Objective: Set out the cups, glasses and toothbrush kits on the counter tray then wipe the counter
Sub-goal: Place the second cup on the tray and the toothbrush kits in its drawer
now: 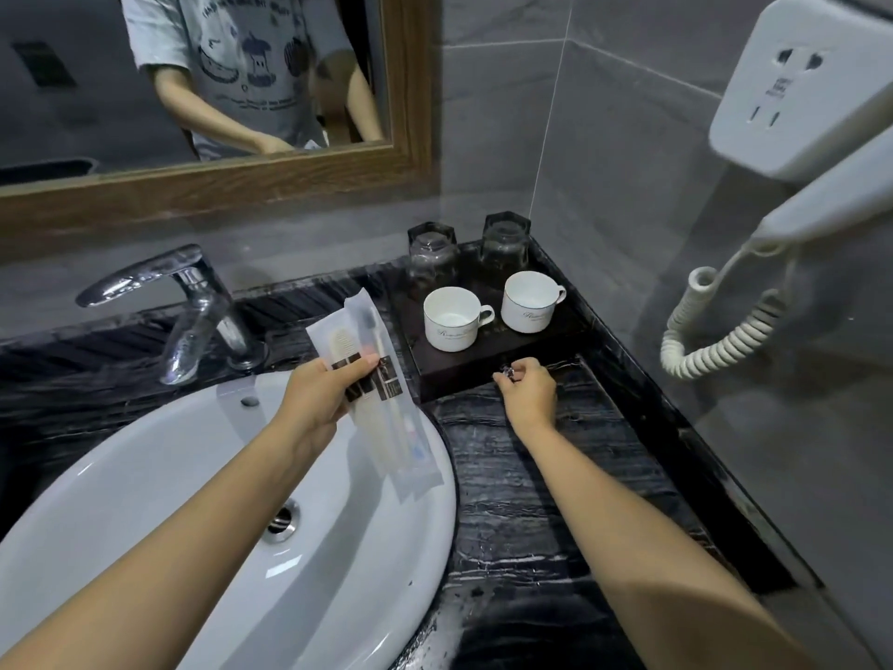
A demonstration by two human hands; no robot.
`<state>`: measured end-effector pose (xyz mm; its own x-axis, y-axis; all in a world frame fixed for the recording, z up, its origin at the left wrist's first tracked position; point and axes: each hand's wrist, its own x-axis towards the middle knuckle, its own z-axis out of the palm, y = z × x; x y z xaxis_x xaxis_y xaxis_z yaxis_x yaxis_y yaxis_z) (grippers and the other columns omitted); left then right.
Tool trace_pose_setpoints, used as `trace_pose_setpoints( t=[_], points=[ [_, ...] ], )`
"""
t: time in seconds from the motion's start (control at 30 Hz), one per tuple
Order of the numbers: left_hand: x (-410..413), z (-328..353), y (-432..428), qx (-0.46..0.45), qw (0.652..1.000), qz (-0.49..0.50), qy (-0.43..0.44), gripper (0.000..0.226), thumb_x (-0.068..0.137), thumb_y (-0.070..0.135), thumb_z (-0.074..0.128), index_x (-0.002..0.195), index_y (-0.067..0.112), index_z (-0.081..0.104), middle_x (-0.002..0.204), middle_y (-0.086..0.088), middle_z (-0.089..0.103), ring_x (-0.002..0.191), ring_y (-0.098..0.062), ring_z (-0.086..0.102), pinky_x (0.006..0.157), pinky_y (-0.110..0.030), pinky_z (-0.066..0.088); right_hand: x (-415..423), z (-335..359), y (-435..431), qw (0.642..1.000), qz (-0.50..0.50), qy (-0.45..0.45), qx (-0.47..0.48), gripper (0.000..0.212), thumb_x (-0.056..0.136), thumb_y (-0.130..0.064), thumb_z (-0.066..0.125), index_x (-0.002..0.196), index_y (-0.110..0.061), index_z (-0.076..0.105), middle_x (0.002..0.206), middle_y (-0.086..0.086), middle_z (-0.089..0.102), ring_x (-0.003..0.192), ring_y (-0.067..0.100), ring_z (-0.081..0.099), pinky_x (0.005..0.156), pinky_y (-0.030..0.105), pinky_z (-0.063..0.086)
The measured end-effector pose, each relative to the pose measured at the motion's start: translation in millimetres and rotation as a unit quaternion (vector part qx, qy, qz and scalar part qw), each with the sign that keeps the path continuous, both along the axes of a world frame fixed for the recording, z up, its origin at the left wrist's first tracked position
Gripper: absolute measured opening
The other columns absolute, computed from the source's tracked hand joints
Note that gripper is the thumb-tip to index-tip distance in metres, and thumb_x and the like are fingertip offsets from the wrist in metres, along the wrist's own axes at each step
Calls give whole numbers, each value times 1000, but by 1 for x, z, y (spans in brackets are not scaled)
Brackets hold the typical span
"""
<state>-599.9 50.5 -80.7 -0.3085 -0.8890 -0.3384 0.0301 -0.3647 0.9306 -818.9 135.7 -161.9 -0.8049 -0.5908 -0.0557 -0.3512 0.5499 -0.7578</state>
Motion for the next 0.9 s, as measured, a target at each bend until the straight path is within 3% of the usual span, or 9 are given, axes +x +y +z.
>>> trace_pose_setpoints(
  t=[0.2,0.33,0.43,0.57,0.77,0.9],
  points=[
    [-3,-5,-2,8,1000,-5,2,13,75,8,72,88,5,70,74,-2,76,73,-17,71,69,-32,56,-6,-3,-8,998,-31,-38,-39,13,85,-14,64,87,-3,58,91,17,67,79,27,59,67,25,39],
    [-7,-6,-1,13,1000,-9,2,15,75,8,72,90,5,70,74,-2,76,76,-19,70,77,-36,55,-9,1,-5,998,-16,-45,-29,13,81,-12,64,76,-8,53,76,9,58,72,23,54,65,25,39],
    [-8,-3,0,9,1000,-11,0,12,75,8,72,86,7,70,73,-1,75,76,-18,69,81,-36,55,-9,3,3,998,-8,-57,-25,13,78,-11,65,74,-8,53,74,8,57,70,22,54,65,25,40],
    [-13,3,6,-1,1000,-19,2,6,77,7,69,82,11,68,66,4,74,63,-8,70,71,-29,56,-6,6,17,998,3,-64,-13,16,79,-11,64,71,-10,50,69,4,54,69,22,52,64,26,40],
    [-23,1,18,11,999,-46,3,8,77,8,70,84,11,69,68,3,75,67,-10,70,68,-28,57,-8,4,42,999,3,-40,3,15,80,-12,64,72,-9,51,62,-2,49,68,21,53,63,26,41],
    [-34,-1,27,21,997,-71,12,9,77,6,69,85,10,68,70,2,75,69,-12,71,71,-29,57,-9,3,58,1000,16,-13,17,15,81,-15,65,73,-9,53,71,5,57,70,22,56,67,33,48]
  ],
)
